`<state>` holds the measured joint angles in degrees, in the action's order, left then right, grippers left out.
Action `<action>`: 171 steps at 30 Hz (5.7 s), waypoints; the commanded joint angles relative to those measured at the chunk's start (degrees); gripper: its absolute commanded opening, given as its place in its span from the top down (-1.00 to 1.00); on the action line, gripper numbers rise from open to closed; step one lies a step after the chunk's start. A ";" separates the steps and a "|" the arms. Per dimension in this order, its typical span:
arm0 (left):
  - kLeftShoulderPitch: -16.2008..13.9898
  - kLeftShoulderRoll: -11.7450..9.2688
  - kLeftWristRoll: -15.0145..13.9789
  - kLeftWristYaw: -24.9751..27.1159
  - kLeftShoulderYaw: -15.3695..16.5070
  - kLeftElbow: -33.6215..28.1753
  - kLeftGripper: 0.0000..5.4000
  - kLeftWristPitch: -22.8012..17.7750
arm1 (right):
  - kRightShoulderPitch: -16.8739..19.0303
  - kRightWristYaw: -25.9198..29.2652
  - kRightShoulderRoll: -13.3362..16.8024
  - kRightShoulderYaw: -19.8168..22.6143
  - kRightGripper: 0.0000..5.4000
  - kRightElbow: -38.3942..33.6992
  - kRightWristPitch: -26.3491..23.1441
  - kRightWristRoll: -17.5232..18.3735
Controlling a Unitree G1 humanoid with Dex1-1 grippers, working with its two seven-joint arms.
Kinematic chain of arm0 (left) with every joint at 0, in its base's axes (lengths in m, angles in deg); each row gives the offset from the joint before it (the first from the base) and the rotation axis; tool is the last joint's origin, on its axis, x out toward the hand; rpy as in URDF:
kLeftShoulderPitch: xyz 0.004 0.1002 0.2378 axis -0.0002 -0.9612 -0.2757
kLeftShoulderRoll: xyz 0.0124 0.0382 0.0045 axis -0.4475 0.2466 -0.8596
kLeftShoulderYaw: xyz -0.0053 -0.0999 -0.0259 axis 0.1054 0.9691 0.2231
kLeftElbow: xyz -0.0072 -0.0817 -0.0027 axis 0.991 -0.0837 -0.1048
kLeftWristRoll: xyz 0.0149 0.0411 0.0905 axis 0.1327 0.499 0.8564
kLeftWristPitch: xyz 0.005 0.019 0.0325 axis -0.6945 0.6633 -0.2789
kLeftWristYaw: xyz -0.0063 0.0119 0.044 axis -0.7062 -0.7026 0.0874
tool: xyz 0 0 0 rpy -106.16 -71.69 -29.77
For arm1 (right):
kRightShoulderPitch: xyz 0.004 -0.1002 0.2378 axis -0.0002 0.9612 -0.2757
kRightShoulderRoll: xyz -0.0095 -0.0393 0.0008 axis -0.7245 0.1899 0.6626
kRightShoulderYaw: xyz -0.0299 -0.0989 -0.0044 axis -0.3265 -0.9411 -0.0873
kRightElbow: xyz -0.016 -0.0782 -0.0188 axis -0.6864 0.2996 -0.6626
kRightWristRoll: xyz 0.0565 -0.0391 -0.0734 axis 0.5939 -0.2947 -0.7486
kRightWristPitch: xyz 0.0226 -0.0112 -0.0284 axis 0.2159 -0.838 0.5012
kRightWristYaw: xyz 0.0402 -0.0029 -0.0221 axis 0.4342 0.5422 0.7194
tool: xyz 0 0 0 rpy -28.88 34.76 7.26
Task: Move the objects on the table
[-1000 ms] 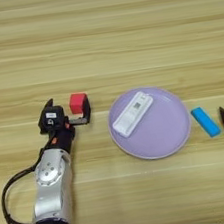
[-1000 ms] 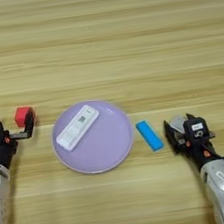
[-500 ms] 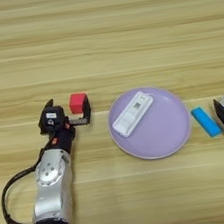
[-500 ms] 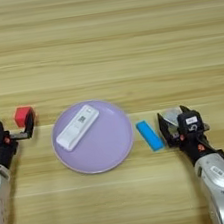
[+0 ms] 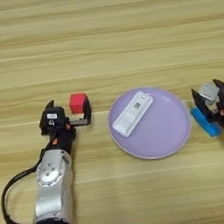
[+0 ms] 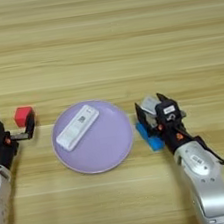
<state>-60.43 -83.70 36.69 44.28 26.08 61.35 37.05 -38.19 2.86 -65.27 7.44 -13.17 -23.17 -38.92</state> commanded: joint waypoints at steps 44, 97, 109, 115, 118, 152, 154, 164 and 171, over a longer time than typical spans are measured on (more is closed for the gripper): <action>0.16 0.28 0.21 -0.01 -0.56 0.02 -1.00 0.00 | -1.04 2.58 -3.06 -12.54 -0.61 2.85 -1.05 -5.89; 0.36 0.52 0.57 -0.54 -0.52 -0.03 -1.00 0.95 | 7.94 9.36 5.61 5.96 -1.00 -2.19 4.66 5.95; 0.17 0.54 0.51 -0.53 -0.51 -0.41 -1.00 0.71 | 9.90 11.52 7.20 6.41 -1.00 -2.00 4.51 6.18; 0.20 0.48 0.49 -0.48 -0.45 -0.33 -1.00 0.74 | 10.88 12.57 7.85 4.74 -1.00 -1.48 5.05 4.51; 0.19 0.42 0.42 -0.41 -0.39 -0.32 -1.00 0.76 | 10.90 12.14 8.07 4.74 -1.00 -0.34 5.58 3.37; 0.38 0.28 0.44 -0.38 -0.26 0.21 -1.00 0.89 | 8.45 12.06 5.95 2.97 -1.00 5.57 -7.13 8.00; 0.38 0.28 0.46 -0.39 -0.26 0.21 -1.00 0.90 | 8.45 12.22 6.04 2.92 -1.00 5.51 -8.41 8.40; 0.37 0.26 0.40 -0.34 -0.24 0.10 -1.00 0.86 | 8.50 12.22 6.37 2.43 -1.00 6.20 -10.58 7.55; 0.51 0.27 0.41 -0.39 -0.21 0.17 -1.00 0.86 | 8.52 12.43 6.84 1.65 -0.71 6.73 -10.35 6.72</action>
<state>-60.34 -83.58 36.96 44.08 25.75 61.43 37.79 -31.26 15.28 -58.43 10.28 -8.74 -30.65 -30.95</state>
